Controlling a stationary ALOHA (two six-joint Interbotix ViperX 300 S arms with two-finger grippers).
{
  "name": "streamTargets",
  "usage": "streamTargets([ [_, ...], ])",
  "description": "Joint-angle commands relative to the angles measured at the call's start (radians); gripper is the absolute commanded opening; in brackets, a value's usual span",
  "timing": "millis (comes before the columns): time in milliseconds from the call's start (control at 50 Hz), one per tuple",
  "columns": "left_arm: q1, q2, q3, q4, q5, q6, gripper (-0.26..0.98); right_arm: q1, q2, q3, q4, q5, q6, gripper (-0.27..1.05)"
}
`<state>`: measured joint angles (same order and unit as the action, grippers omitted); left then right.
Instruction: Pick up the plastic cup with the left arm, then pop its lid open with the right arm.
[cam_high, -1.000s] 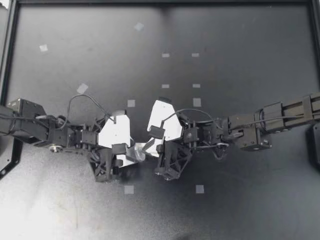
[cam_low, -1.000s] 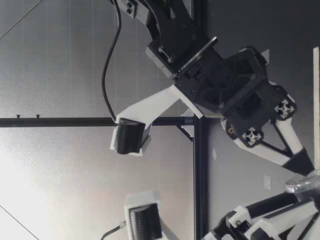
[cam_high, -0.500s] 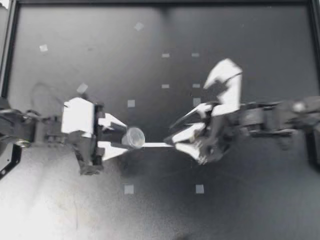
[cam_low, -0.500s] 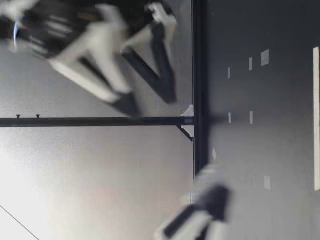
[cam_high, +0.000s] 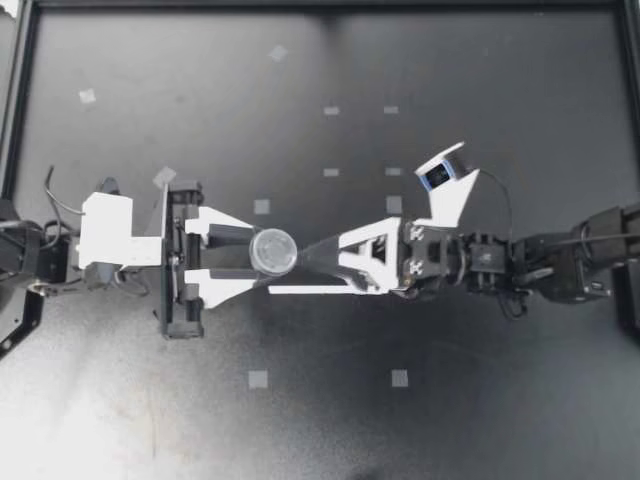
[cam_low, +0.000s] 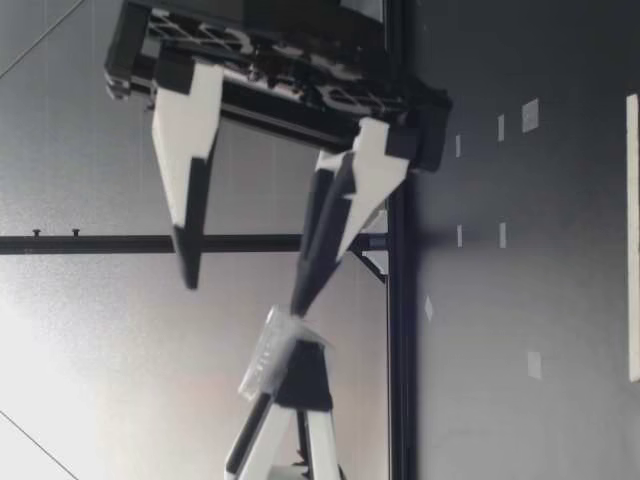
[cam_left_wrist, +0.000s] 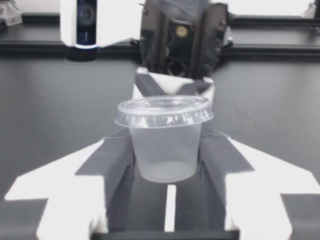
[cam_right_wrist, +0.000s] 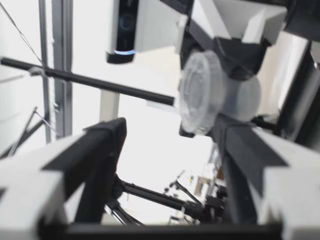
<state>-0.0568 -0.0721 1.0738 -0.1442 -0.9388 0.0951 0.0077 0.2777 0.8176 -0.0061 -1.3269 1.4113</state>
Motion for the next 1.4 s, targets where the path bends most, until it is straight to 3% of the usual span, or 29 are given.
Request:
streamTargets([
  [0, 0.002, -0.009, -0.021, -0.002, -0.008, 0.003, 0.3, -0.017, -0.034, -0.011, -0.017, 0.026, -0.003, 0.7],
  [560, -0.015, 0.035, -0.038, -0.002, 0.11, -0.075, 0.24, -0.055, -0.178, 0.029, -0.031, 0.02, -0.051, 0.69],
  [680, -0.015, 0.029, -0.048, -0.011, 0.192, -0.184, 0.23, -0.074, -0.19, 0.057, -0.063, 0.017, -0.052, 0.69],
  [800, -0.014, -0.006, -0.067, -0.084, 0.376, -0.365, 0.23, -0.101, -0.222, 0.055, -0.135, 0.025, -0.058, 0.69],
  [860, -0.012, -0.031, -0.074, -0.084, 0.434, -0.405, 0.23, -0.107, -0.233, 0.049, -0.164, 0.041, -0.083, 0.69],
  [1120, -0.012, -0.051, -0.051, -0.069, 0.324, -0.265, 0.23, -0.107, -0.232, 0.041, -0.206, 0.121, -0.13, 0.69],
  [1380, -0.012, -0.021, -0.058, -0.069, 0.321, -0.252, 0.23, -0.107, -0.23, 0.051, -0.202, 0.124, -0.129, 0.69],
])
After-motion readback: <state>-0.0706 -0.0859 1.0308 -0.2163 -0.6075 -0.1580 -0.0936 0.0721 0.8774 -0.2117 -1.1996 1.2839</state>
